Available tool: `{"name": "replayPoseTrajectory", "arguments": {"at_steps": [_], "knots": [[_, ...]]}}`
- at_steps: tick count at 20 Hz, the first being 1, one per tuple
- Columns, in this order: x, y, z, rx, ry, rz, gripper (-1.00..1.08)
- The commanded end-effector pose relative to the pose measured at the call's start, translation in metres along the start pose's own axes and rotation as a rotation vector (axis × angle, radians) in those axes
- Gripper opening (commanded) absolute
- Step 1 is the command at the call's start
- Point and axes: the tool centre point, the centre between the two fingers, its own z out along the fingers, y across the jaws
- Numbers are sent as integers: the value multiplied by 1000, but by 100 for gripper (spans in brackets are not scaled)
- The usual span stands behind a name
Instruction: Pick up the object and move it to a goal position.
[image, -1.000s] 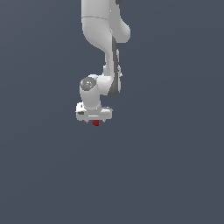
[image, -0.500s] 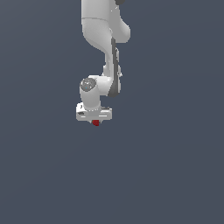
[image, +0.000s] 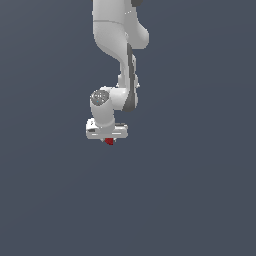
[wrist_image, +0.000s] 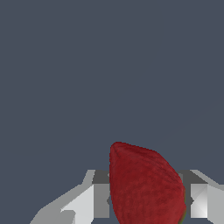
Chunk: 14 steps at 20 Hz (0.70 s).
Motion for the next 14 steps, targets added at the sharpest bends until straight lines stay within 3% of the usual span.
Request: {"name": "replayPoseTrajectory", "arguments": {"at_steps": [1, 14], "knots": [[6, 2, -1, 0, 1, 0, -100], [52, 18, -8, 0, 1, 0, -100]]}}
